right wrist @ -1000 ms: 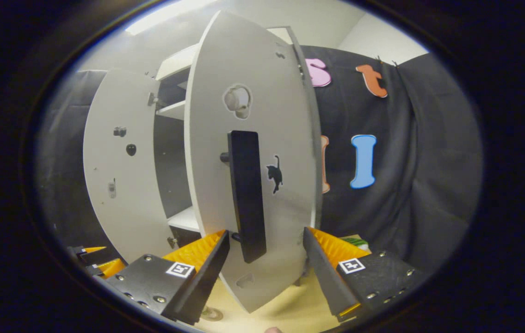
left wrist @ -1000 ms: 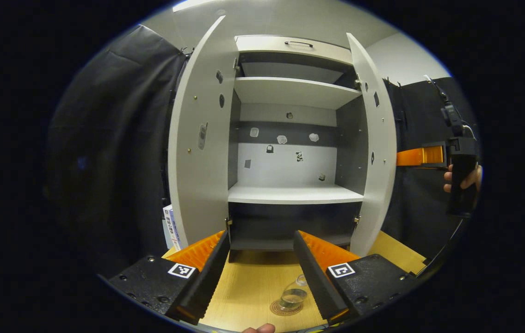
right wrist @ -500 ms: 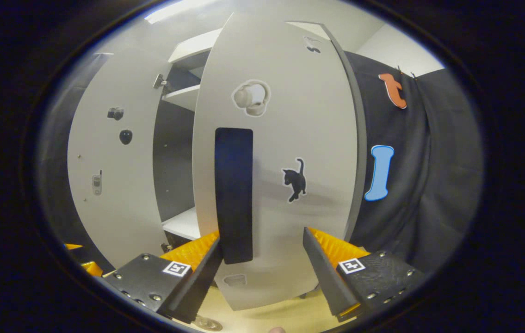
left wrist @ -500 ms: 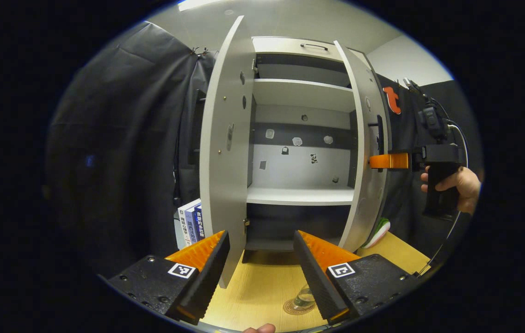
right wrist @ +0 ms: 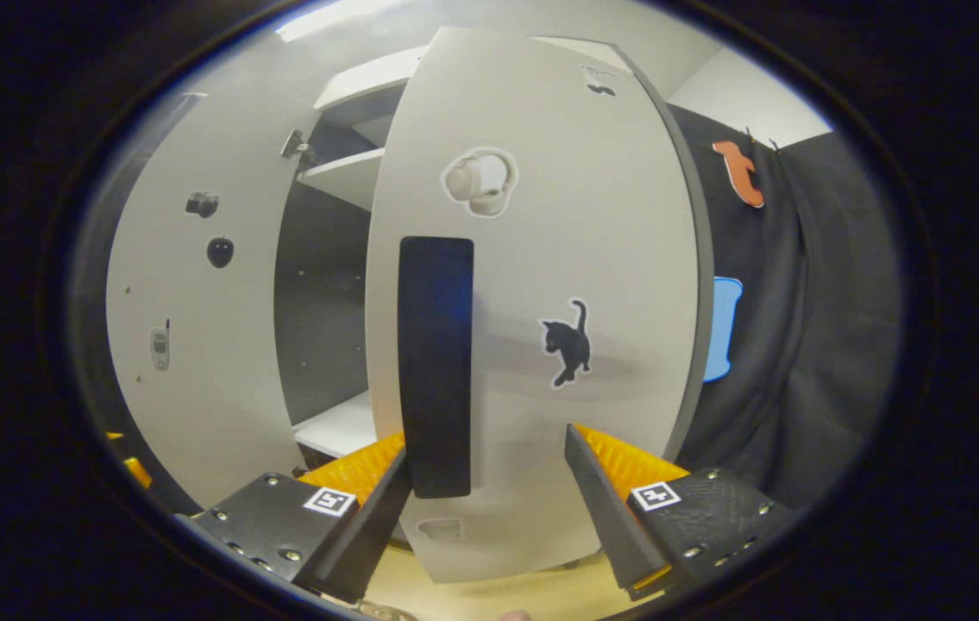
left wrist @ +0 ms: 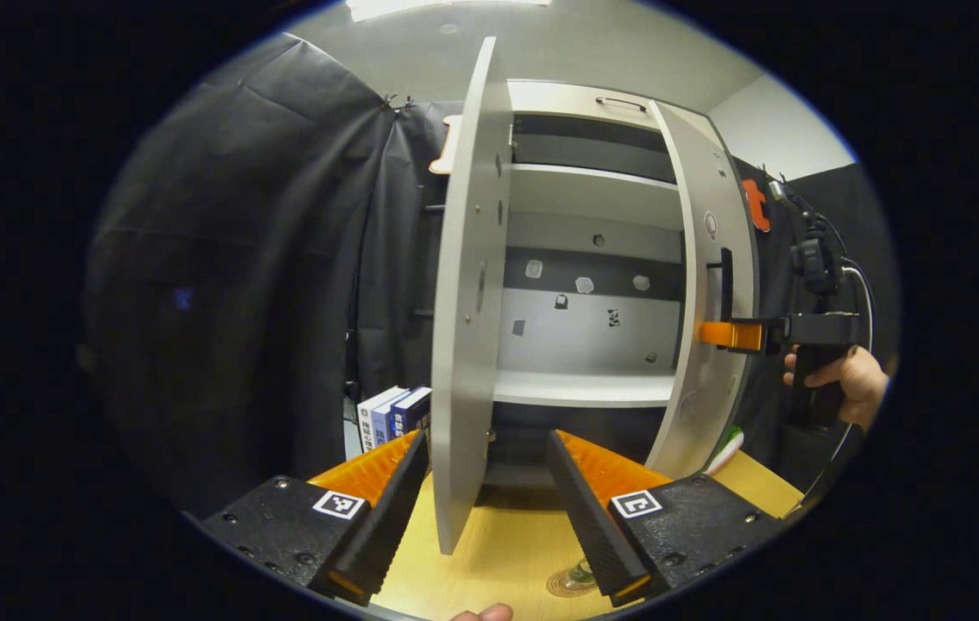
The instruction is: Grasp the bottle in the cabinet with the left hand and place it on the coaster, then close the right door with the right hand and the left door with the left hand.
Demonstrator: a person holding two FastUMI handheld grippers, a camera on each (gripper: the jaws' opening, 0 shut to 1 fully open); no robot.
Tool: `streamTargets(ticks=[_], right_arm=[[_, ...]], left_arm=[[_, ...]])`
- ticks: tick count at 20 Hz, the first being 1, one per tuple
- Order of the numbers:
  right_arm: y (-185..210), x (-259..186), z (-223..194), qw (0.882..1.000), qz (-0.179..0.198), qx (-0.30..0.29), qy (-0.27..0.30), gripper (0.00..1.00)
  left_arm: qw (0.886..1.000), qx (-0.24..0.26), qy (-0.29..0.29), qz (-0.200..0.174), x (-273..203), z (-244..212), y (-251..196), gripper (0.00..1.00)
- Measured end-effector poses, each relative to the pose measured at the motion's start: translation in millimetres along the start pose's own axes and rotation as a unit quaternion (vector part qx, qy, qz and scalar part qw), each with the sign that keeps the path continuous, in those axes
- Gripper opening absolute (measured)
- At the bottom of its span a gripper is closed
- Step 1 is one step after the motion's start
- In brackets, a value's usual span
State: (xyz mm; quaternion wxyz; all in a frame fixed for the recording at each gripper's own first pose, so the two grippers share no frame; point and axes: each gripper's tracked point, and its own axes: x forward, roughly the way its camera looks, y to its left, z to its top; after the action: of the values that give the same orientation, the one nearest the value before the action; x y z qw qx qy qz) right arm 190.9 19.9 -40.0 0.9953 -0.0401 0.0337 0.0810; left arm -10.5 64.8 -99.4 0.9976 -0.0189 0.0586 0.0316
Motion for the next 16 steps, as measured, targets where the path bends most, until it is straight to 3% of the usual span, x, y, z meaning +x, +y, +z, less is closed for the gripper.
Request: streamTargets(ticks=[9, 10, 12, 13, 14, 15, 16], right_arm=[[14, 46, 3, 1.0, -0.018, -0.005, -0.01, 1.0], [14, 50, 3, 1.0, -0.018, -0.005, -0.01, 1.0], [15, 59, 4, 1.0, -0.024, -0.003, -0.01, 1.0], [15, 62, 4, 0.999, -0.031, -0.007, -0.012, 1.0], [14, 64, 4, 0.999, -0.038, -0.008, -0.014, 1.0], [15, 64, 3, 0.999, -0.044, -0.007, -0.016, 1.0], [14, 66, 4, 0.999, -0.049, -0.006, -0.018, 1.0]], left_arm=[[0.999, -0.03, 0.02, 0.035, 12, 17, 58, 0.87], [0.999, -0.032, 0.019, 0.039, 14, 21, 64, 0.92], [0.998, -0.037, 0.018, 0.042, 18, 24, 76, 0.87], [0.998, -0.039, 0.019, 0.044, 19, 26, 79, 0.92], [0.998, -0.04, 0.018, 0.047, 21, 28, 84, 0.87], [0.998, -0.04, 0.02, 0.046, 21, 30, 87, 0.92], [0.998, -0.038, 0.018, 0.048, 20, 33, 89, 0.87]])
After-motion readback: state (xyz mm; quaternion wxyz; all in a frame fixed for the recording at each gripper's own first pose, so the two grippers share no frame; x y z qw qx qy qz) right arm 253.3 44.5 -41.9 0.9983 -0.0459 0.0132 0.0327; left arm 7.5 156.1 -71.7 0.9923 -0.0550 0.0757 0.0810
